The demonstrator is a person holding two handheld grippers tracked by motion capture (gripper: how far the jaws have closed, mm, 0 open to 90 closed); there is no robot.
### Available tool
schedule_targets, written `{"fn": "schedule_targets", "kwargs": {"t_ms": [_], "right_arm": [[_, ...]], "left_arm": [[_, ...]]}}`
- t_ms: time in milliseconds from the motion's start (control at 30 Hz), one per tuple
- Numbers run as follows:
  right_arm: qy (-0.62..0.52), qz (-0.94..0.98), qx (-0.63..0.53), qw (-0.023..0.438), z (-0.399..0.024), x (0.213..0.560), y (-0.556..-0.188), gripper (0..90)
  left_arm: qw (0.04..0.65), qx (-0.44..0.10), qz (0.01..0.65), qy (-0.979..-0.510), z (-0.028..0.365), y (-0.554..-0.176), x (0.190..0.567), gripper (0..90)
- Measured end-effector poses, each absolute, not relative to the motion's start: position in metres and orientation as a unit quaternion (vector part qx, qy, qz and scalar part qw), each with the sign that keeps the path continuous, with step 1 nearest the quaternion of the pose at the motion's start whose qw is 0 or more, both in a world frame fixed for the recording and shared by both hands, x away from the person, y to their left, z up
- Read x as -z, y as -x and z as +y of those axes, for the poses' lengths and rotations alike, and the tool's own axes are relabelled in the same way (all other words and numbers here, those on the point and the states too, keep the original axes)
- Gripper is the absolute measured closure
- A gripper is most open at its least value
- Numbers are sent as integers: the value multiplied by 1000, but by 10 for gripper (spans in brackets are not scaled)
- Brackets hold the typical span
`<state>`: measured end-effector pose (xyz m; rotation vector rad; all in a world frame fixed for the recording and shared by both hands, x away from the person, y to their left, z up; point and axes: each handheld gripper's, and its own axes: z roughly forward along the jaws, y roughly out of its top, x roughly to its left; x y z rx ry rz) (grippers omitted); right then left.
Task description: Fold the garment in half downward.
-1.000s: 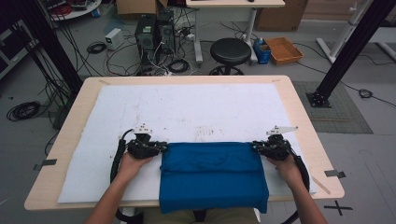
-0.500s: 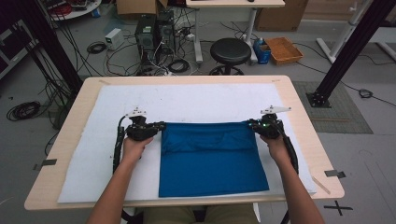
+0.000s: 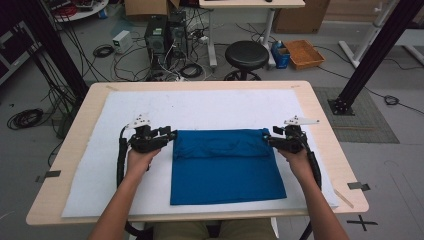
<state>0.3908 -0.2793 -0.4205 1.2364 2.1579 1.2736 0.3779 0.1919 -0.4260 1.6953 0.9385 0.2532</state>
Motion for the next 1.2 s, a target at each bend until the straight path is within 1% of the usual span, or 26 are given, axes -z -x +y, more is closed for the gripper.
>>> {"fn": "schedule_targets", "kwargs": {"t_ms": [67,133,267,300,333,367,433,467,500,733,767,833,933,1000,1033,1100,1133,1167,1200], "right_arm": [[-414,777,-446,159,-276,423,-383,451],[-400,794,-435,145,-272,428,-378,506],[-392,808,-416,141,-269,436,-379,603],[-391,812,-410,140,-268,437,-379,637],[-391,814,-406,140,-267,438,-380,676],[-388,817,-404,138,-267,440,-381,718],[-383,821,-402,136,-267,442,-382,831],[-380,821,-403,135,-268,442,-382,857],[-380,820,-408,132,-269,441,-381,863],[-361,813,-438,130,-275,435,-370,869],[-357,811,-447,125,-278,432,-366,869],[-347,807,-463,119,-282,430,-361,868],[-325,819,-461,106,-287,429,-348,868],[-310,831,-452,93,-290,433,-339,867],[-308,837,-445,83,-291,435,-336,848],[-326,835,-439,70,-294,437,-332,698],[-335,827,-447,65,-295,435,-332,683],[-340,819,-457,68,-294,433,-332,638],[-344,812,-467,67,-292,430,-333,615]], "left_arm": [[557,-93,386,-730,188,-372,432,548],[548,-83,380,-741,184,-370,438,548],[515,-75,363,-773,171,-368,446,552],[504,-73,363,-780,168,-368,448,572],[489,-75,365,-789,165,-368,450,638],[478,-80,366,-794,162,-368,451,729],[474,-90,359,-799,159,-366,450,846],[478,-91,356,-798,159,-366,450,849],[481,-91,353,-797,159,-365,449,853],[516,-81,329,-787,164,-359,443,855],[536,-77,320,-777,169,-354,438,854],[547,-75,314,-772,173,-347,434,854],[541,-61,302,-782,178,-333,436,853],[523,-50,297,-797,180,-324,439,851],[517,-41,301,-800,180,-321,441,817],[518,-45,309,-796,181,-317,438,702],[526,-50,316,-788,182,-318,435,670],[536,-50,323,-779,182,-320,432,620],[542,-52,327,-772,181,-323,428,605]]}}
